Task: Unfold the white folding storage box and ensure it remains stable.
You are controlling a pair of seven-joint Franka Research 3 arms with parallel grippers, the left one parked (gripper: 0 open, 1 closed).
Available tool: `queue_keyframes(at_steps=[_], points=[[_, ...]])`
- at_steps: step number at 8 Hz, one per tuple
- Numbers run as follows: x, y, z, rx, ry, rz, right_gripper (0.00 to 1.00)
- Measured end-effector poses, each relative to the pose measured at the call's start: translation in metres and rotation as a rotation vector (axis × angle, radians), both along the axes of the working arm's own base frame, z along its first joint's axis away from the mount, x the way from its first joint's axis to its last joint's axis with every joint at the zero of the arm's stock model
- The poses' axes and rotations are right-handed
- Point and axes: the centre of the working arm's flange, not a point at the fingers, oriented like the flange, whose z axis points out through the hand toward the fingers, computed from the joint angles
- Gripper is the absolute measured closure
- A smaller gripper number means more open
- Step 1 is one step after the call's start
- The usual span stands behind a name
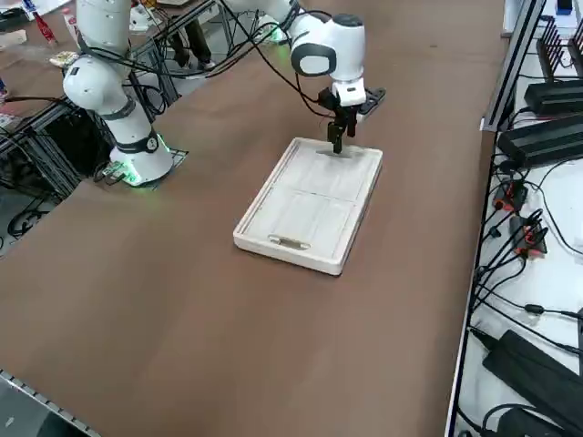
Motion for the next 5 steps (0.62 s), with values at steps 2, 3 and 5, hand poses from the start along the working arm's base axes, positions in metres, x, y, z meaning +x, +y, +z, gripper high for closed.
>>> queue_keyframes(at_steps=[2,3,5], points=[[-0.0016,-0.0010,-0.0050,-0.005,0.012,0.031,0.07],[-0.0021,-0.0017,-0.0079,-0.007,0.017,0.045,0.07],[-0.0023,-0.0019,-0.0090,-0.008,0.018,0.063,0.07]])
